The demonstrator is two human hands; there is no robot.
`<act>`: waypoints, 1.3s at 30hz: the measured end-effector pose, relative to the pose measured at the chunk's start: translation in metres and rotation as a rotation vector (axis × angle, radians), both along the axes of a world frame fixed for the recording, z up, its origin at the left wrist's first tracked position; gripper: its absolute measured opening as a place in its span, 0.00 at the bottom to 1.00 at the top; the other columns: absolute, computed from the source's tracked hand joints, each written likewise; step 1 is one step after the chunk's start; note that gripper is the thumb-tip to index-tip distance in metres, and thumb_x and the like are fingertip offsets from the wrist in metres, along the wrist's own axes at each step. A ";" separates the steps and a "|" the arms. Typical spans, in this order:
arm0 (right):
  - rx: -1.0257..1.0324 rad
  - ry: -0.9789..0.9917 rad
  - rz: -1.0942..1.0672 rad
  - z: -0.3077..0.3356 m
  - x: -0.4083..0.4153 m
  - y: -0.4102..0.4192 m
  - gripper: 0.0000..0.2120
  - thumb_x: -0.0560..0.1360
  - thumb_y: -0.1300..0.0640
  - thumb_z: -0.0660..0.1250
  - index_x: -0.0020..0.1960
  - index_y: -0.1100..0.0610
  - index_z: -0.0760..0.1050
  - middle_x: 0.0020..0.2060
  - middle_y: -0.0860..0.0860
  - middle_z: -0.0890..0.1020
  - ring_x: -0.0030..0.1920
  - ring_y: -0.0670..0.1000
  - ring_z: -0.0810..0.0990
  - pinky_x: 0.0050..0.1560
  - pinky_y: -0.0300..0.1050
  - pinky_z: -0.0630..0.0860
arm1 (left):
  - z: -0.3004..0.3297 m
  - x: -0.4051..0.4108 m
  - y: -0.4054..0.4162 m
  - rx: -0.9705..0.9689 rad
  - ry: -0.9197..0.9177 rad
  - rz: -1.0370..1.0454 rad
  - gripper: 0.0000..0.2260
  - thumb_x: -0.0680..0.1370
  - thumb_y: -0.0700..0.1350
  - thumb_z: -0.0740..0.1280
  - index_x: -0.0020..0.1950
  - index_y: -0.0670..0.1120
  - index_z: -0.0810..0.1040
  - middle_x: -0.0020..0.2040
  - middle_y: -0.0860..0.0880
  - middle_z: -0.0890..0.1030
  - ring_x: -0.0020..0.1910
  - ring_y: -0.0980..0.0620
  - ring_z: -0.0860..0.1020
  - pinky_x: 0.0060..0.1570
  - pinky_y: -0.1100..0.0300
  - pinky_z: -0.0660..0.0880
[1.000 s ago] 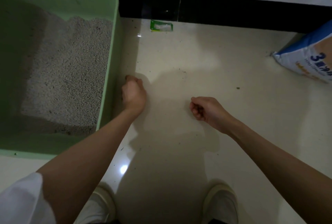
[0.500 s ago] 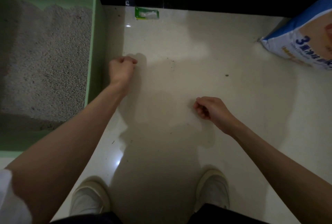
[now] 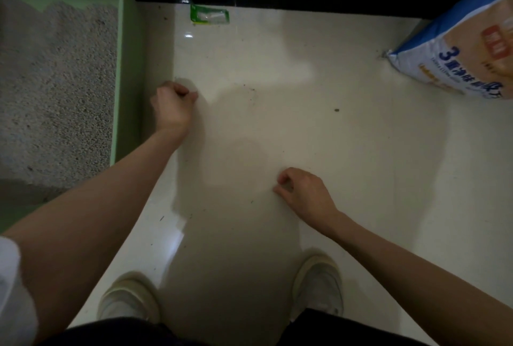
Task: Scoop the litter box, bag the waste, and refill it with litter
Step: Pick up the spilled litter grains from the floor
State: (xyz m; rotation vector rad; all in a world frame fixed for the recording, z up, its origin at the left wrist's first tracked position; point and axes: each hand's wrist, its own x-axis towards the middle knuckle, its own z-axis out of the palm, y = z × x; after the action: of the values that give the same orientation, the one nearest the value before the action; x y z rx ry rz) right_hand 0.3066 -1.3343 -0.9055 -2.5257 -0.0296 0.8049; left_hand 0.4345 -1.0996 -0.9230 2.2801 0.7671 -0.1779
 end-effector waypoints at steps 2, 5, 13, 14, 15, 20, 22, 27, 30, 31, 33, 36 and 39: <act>0.021 -0.028 0.001 -0.001 -0.001 0.002 0.09 0.76 0.54 0.65 0.50 0.58 0.78 0.47 0.53 0.81 0.49 0.54 0.78 0.51 0.43 0.70 | 0.000 0.001 0.000 -0.006 0.001 0.005 0.10 0.75 0.43 0.68 0.52 0.40 0.80 0.53 0.41 0.81 0.57 0.45 0.76 0.55 0.61 0.69; 0.023 -0.069 0.038 -0.005 -0.003 0.002 0.10 0.78 0.55 0.63 0.50 0.60 0.78 0.48 0.54 0.82 0.49 0.55 0.78 0.50 0.44 0.69 | 0.001 0.001 -0.001 -0.010 -0.005 -0.012 0.09 0.75 0.42 0.67 0.51 0.39 0.80 0.52 0.40 0.81 0.55 0.45 0.77 0.55 0.60 0.70; 0.226 0.158 -0.306 0.006 0.016 0.006 0.07 0.78 0.58 0.63 0.44 0.60 0.77 0.34 0.51 0.75 0.35 0.49 0.72 0.36 0.37 0.67 | 0.003 0.001 -0.003 0.047 -0.060 -0.157 0.09 0.76 0.40 0.65 0.54 0.39 0.78 0.53 0.40 0.80 0.55 0.44 0.76 0.54 0.61 0.67; 0.418 0.300 -0.506 0.010 0.021 0.007 0.08 0.78 0.61 0.62 0.41 0.60 0.74 0.31 0.51 0.71 0.31 0.48 0.68 0.30 0.35 0.65 | 0.004 0.001 -0.003 0.050 -0.069 -0.181 0.09 0.76 0.39 0.65 0.54 0.39 0.78 0.53 0.40 0.81 0.55 0.43 0.77 0.54 0.63 0.66; 0.622 0.466 -0.680 0.013 0.026 0.007 0.10 0.78 0.63 0.61 0.38 0.60 0.71 0.29 0.51 0.69 0.29 0.48 0.66 0.26 0.35 0.63 | 0.005 0.001 -0.003 0.052 -0.075 -0.198 0.08 0.76 0.39 0.64 0.53 0.39 0.79 0.52 0.40 0.81 0.54 0.43 0.77 0.53 0.64 0.65; 0.965 0.790 -0.834 0.021 0.033 0.010 0.10 0.77 0.69 0.59 0.39 0.62 0.73 0.29 0.52 0.79 0.28 0.45 0.77 0.31 0.34 0.75 | 0.007 0.003 -0.003 0.065 0.000 -0.245 0.09 0.77 0.39 0.60 0.53 0.40 0.78 0.55 0.39 0.79 0.57 0.42 0.74 0.54 0.61 0.67; 0.949 0.746 -0.783 0.018 0.030 0.013 0.10 0.76 0.71 0.60 0.38 0.63 0.73 0.30 0.53 0.79 0.28 0.44 0.77 0.32 0.33 0.75 | 0.009 0.007 -0.001 0.073 0.074 -0.273 0.09 0.78 0.39 0.60 0.53 0.40 0.78 0.57 0.38 0.78 0.58 0.40 0.74 0.58 0.56 0.69; 0.691 0.566 -0.492 0.009 0.015 0.017 0.11 0.73 0.73 0.62 0.38 0.59 0.74 0.32 0.55 0.76 0.30 0.45 0.75 0.31 0.32 0.73 | 0.016 0.002 -0.002 0.077 0.142 -0.347 0.10 0.77 0.39 0.59 0.54 0.38 0.77 0.57 0.37 0.78 0.59 0.40 0.74 0.57 0.56 0.69; 0.642 0.550 -0.441 0.007 0.009 0.021 0.14 0.74 0.72 0.59 0.38 0.57 0.75 0.32 0.53 0.77 0.29 0.44 0.75 0.30 0.33 0.72 | 0.027 -0.019 -0.006 -0.016 0.089 -0.326 0.10 0.78 0.40 0.59 0.55 0.38 0.76 0.50 0.41 0.78 0.52 0.45 0.76 0.45 0.63 0.67; 0.638 0.554 -0.441 0.008 0.007 0.023 0.14 0.74 0.72 0.57 0.37 0.57 0.74 0.32 0.53 0.77 0.29 0.44 0.74 0.30 0.33 0.71 | 0.030 -0.027 -0.007 -0.087 0.079 -0.306 0.09 0.79 0.40 0.60 0.53 0.39 0.77 0.46 0.43 0.77 0.47 0.48 0.75 0.39 0.66 0.66; 0.579 0.526 -0.382 0.011 0.005 0.027 0.14 0.76 0.68 0.58 0.36 0.56 0.75 0.32 0.51 0.77 0.30 0.45 0.73 0.32 0.35 0.70 | 0.034 -0.045 -0.008 -0.251 0.137 -0.262 0.07 0.79 0.40 0.60 0.43 0.43 0.76 0.38 0.47 0.74 0.37 0.52 0.71 0.30 0.66 0.65; 0.362 0.338 -0.156 0.011 0.001 0.031 0.10 0.77 0.59 0.62 0.38 0.55 0.76 0.33 0.47 0.77 0.33 0.43 0.72 0.34 0.33 0.67 | 0.038 -0.069 -0.002 -0.571 0.334 -0.137 0.14 0.77 0.35 0.60 0.31 0.43 0.69 0.26 0.48 0.70 0.25 0.54 0.68 0.26 0.63 0.65; 0.271 0.218 -0.081 0.011 -0.003 0.037 0.06 0.77 0.56 0.63 0.41 0.53 0.75 0.35 0.47 0.76 0.35 0.44 0.72 0.33 0.28 0.64 | 0.049 -0.093 0.005 -0.845 0.437 -0.022 0.10 0.77 0.33 0.61 0.35 0.40 0.73 0.28 0.46 0.76 0.24 0.56 0.74 0.26 0.66 0.73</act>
State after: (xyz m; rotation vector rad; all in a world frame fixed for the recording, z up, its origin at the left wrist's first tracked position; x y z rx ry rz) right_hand 0.3035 -1.2974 -0.8945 -2.1620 0.0334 0.9694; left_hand 0.3415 -1.0948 -0.8736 1.4500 0.6955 -0.8569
